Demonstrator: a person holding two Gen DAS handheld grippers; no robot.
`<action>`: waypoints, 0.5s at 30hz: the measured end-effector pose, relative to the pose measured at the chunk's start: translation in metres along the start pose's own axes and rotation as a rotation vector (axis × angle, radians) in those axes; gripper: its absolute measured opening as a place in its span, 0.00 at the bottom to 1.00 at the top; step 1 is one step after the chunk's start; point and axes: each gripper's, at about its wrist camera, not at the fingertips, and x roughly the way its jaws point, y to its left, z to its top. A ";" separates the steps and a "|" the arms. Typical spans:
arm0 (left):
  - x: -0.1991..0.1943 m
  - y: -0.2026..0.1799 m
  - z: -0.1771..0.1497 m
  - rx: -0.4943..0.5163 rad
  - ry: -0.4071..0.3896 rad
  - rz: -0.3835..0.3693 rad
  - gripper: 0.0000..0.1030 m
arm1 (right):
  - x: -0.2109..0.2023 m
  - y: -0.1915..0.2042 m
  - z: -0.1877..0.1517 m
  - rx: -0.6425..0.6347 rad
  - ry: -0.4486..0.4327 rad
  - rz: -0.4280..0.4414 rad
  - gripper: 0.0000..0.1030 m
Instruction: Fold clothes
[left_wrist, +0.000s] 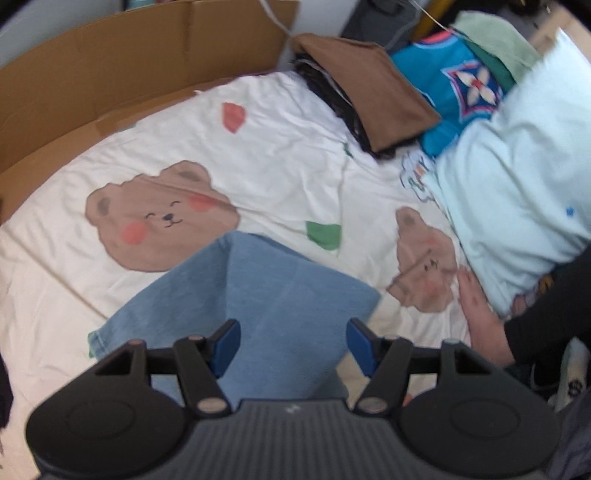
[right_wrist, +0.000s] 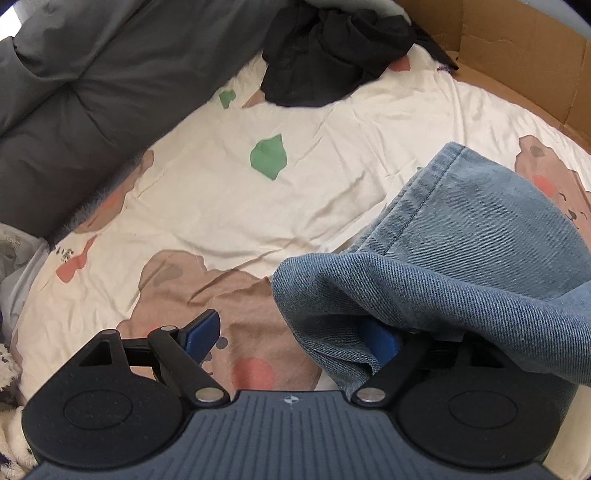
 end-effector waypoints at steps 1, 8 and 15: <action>0.002 -0.006 0.000 0.018 0.012 0.011 0.64 | 0.001 0.001 0.001 -0.004 0.009 -0.001 0.84; 0.018 -0.045 0.004 0.145 0.093 0.084 0.67 | 0.009 0.006 0.009 -0.021 0.064 -0.025 0.85; 0.052 -0.053 0.005 0.195 0.173 0.135 0.60 | 0.009 0.006 0.009 -0.036 0.070 -0.020 0.85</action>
